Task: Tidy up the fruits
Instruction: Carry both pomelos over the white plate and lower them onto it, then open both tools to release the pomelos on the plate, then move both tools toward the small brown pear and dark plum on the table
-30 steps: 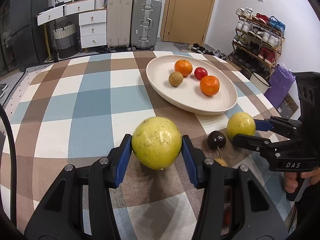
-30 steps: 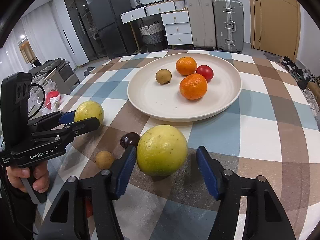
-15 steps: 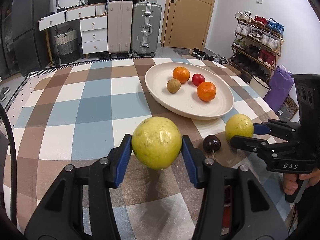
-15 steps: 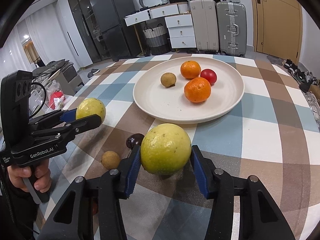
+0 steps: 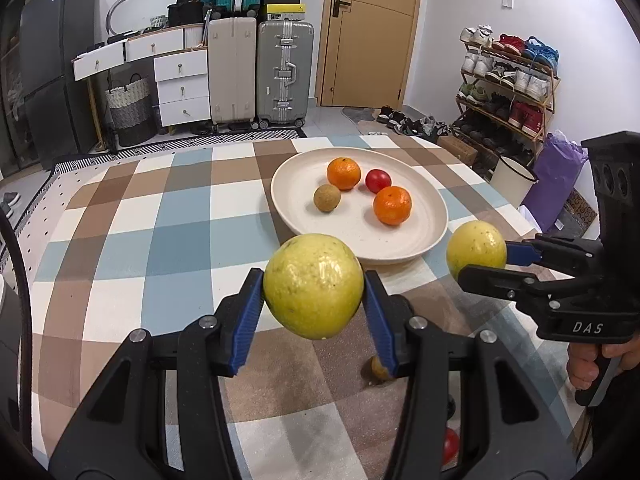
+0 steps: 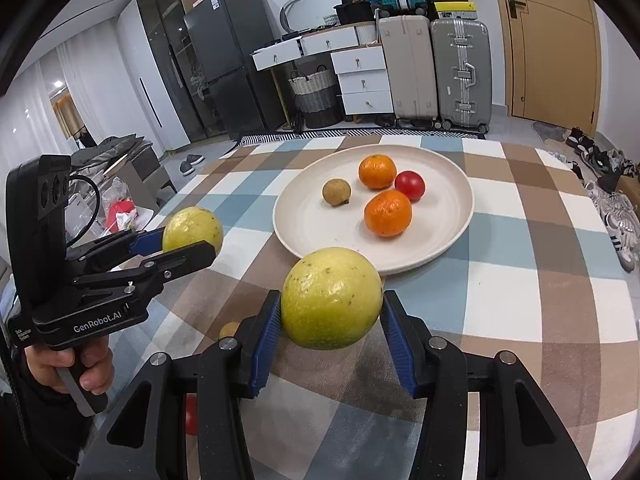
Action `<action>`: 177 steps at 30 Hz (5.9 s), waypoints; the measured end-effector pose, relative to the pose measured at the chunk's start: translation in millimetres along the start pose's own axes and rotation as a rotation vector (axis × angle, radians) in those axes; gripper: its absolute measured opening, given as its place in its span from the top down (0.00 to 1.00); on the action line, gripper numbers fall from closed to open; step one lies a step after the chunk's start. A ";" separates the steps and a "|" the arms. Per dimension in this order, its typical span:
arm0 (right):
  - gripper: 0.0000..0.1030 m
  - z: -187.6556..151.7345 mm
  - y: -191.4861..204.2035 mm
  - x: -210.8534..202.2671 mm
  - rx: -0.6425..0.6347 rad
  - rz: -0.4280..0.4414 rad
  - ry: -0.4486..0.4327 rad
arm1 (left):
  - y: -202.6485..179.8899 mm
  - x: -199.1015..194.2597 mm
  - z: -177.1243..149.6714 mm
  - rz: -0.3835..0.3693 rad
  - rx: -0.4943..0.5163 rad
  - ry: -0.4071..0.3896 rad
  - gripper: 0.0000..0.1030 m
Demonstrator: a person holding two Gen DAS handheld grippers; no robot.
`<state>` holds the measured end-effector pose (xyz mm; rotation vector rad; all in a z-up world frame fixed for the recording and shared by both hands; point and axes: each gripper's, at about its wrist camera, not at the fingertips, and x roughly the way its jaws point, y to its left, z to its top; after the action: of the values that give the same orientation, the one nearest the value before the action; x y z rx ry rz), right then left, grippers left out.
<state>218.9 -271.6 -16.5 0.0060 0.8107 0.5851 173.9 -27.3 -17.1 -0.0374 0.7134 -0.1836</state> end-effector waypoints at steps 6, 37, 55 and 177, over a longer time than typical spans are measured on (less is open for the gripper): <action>0.51 9.3 1.5 -7.8 -0.010 -0.006 -0.014 | -5.3 -3.4 12.0 -0.003 0.002 -0.018 0.54; 0.51 62.1 -30.4 -3.1 0.015 -0.054 -0.046 | -12.6 24.5 62.1 0.003 0.007 -0.059 0.54; 0.51 62.0 -52.2 23.9 0.069 -0.075 -0.031 | -20.4 76.2 62.0 0.004 0.048 -0.010 0.54; 0.18 -12.8 12.7 29.1 -0.078 0.005 0.137 | -25.8 29.1 -40.1 -0.189 0.117 0.205 0.78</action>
<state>219.6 -249.2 -42.4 -0.1047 0.9200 0.6266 165.2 -56.8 -63.7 0.0259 0.9031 -0.4145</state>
